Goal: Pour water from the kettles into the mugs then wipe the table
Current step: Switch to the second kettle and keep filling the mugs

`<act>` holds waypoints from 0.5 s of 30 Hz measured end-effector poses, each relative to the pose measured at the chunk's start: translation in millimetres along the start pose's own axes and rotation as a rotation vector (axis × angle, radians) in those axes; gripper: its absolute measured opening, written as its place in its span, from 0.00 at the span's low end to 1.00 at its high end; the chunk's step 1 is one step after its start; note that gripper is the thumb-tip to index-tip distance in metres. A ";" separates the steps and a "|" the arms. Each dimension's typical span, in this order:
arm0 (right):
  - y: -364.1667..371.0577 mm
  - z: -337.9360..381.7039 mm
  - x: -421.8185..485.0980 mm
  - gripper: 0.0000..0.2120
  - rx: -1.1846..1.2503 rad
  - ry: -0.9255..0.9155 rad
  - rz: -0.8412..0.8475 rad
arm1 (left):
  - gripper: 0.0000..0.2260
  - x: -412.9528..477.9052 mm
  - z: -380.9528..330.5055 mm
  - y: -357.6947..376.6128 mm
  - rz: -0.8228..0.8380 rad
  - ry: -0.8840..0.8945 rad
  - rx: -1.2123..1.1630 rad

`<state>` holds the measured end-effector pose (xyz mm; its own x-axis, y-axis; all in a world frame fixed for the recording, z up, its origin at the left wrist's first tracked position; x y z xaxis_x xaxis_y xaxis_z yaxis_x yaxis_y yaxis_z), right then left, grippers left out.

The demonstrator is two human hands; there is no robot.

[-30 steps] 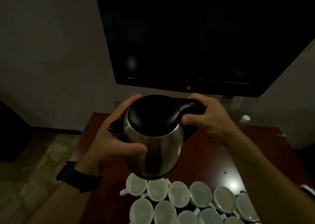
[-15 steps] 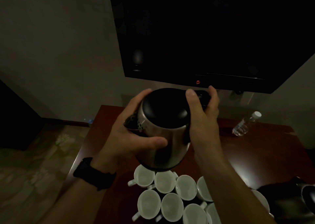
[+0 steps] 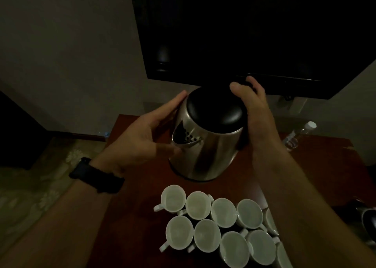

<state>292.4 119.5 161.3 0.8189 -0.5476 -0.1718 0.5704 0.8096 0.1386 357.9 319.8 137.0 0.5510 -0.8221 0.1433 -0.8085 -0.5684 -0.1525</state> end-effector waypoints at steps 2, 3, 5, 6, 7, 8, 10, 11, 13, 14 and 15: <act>-0.7 -0.5 3.9 0.43 0.000 -0.006 0.010 | 0.40 0.1 5.8 0.7 0.016 -0.010 -0.094; -0.9 -1.6 5.3 0.43 0.000 -0.009 0.016 | 0.36 0.7 8.5 1.2 -0.003 -0.019 -0.134; -0.2 -5.2 6.5 0.44 0.005 -0.003 0.021 | 0.29 4.2 10.4 1.8 -0.099 -0.032 -0.170; 0.7 -7.5 7.4 0.44 0.015 0.002 0.026 | 0.28 7.7 9.3 2.7 -0.152 -0.030 -0.163; 2.0 -10.6 8.2 0.45 0.025 0.011 0.034 | 0.26 10.6 7.7 4.4 -0.193 -0.031 -0.150; 3.0 -13.5 8.4 0.45 0.035 0.019 0.041 | 0.25 13.5 6.1 6.9 -0.222 -0.033 -0.143; 4.1 -16.1 8.4 0.44 0.048 0.023 0.057 | 0.21 16.9 5.2 11.9 -0.262 -0.036 -0.163; 3.9 -15.8 8.5 0.44 0.050 0.015 0.065 | 0.20 17.0 6.4 14.9 -0.274 -0.039 -0.177; 4.7 -12.7 7.7 0.42 0.044 -0.023 0.083 | 0.22 14.5 8.3 20.5 -0.303 -0.035 -0.216; 5.8 -11.9 5.9 0.41 0.035 -0.040 0.085 | 0.22 12.4 9.1 22.6 -0.323 -0.027 -0.241; 6.3 -12.6 4.4 0.40 0.026 -0.050 0.069 | 0.21 11.4 8.7 24.1 -0.345 -0.018 -0.259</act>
<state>298.8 124.9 149.1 0.8579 -0.5014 -0.1121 0.5137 0.8402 0.1736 346.5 296.5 126.4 0.7999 -0.5869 0.1251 -0.6000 -0.7854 0.1521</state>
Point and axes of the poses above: each hand's wrist, its own x-axis towards the middle knuckle, its own y-axis out of the palm, z = x × y, the point moved 7 cm from there along x, towards the middle knuckle, and after that the axes turned 1 degree about y, right-handed, at the moved point
